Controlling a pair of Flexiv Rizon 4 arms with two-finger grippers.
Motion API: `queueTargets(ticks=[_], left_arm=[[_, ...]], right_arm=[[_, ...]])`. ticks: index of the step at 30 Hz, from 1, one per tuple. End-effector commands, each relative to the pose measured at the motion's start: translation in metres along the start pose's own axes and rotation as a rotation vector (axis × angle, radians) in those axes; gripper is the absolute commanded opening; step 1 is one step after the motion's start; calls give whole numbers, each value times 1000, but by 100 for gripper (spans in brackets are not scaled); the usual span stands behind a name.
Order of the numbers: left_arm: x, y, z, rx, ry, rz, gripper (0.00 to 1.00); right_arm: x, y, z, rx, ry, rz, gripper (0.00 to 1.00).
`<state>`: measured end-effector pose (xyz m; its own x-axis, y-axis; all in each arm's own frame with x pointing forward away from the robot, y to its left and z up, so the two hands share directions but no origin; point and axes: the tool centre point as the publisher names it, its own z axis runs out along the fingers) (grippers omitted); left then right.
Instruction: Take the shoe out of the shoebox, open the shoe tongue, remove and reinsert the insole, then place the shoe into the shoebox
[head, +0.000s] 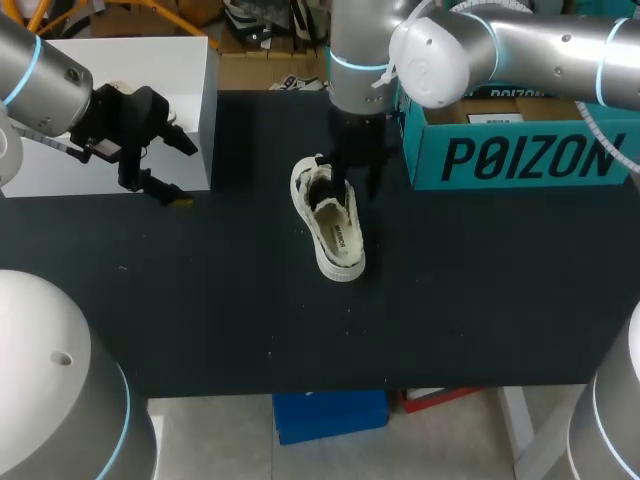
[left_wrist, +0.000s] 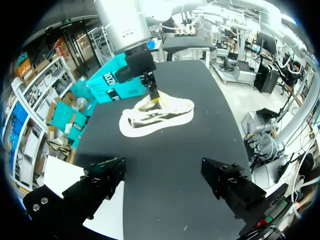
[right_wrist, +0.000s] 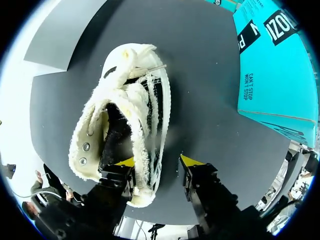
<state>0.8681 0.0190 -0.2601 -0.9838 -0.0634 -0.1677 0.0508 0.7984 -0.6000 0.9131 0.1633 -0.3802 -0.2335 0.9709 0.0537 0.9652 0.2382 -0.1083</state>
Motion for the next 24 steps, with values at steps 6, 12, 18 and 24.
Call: queueTargets(ticks=[6,12,18,24], left_arm=[[1,1,0,1,-4,2,100],[1,1,0,1,-4,2,100],[1,1,0,1,-4,2,100],[1,1,0,1,-4,2,100]], right_arm=[[-5,5,12,12,6,4,46],[-8,5,22,20,13,10,46],[-5,5,25,22,18,11,47],[-2,4,30,15,15,16,44]])
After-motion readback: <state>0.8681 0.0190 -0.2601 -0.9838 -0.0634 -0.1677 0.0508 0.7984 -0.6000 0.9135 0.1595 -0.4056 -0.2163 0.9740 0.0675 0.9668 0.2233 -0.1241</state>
